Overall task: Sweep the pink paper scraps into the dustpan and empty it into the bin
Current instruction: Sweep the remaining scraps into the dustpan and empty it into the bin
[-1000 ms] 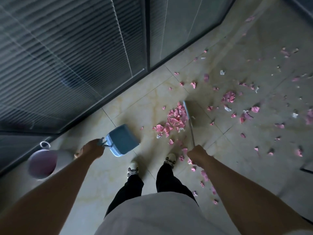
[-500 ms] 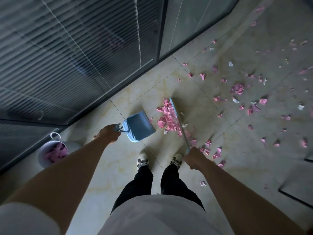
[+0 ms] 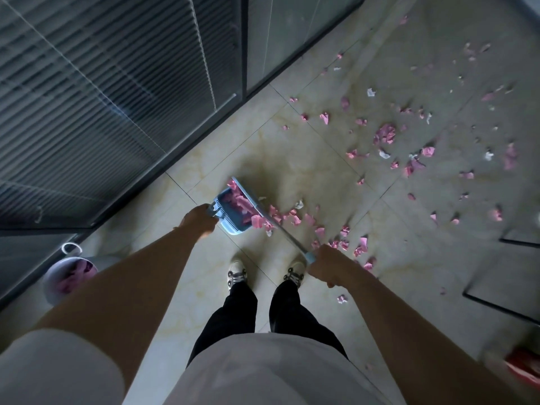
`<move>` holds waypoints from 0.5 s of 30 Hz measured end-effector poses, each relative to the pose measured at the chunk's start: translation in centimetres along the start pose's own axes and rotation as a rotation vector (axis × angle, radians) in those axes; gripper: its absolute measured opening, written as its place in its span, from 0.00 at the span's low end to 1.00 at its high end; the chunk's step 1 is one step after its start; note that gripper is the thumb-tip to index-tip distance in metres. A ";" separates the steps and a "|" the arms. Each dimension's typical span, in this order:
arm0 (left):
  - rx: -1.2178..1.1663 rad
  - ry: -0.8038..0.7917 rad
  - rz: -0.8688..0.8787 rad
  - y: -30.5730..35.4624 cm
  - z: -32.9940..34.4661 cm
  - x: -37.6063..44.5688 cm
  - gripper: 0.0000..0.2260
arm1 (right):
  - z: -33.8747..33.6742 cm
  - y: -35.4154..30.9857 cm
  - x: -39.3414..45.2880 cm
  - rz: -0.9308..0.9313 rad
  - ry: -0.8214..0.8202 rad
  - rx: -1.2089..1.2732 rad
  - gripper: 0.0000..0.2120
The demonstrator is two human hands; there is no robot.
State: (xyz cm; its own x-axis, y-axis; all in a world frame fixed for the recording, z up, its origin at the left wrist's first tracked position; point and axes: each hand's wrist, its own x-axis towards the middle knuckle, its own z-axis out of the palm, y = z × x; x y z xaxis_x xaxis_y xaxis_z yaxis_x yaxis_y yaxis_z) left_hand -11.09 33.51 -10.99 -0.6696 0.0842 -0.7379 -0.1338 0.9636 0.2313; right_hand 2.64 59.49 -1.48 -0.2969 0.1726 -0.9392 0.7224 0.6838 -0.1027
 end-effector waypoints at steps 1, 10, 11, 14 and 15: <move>-0.006 0.003 -0.005 0.1 0.1 0.0 0.14 | -0.9 0.3 -0.5 0.004 0.001 0.028 0.17; -0.072 -0.003 -0.022 0.6 0.9 -0.9 0.13 | -2.8 2.1 -2.4 -0.023 0.055 0.090 0.15; -0.079 -0.002 -0.024 0.5 1.1 -1.1 0.13 | -2.6 1.9 -2.3 -0.021 0.068 0.087 0.15; -0.109 0.025 -0.047 -0.3 1.5 -2.0 0.13 | -2.3 1.3 -1.4 -0.004 0.084 0.110 0.16; -0.125 0.037 -0.053 -0.7 1.8 -2.4 0.13 | -2.2 1.1 -1.1 -0.002 0.092 0.115 0.16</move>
State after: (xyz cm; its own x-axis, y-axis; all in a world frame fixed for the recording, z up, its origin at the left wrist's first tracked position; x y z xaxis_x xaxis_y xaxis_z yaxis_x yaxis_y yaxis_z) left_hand -8.12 33.13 -10.49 -0.6852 0.0224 -0.7280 -0.2582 0.9271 0.2716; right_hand 2.37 61.68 0.15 -0.3505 0.2397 -0.9053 0.7870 0.5995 -0.1460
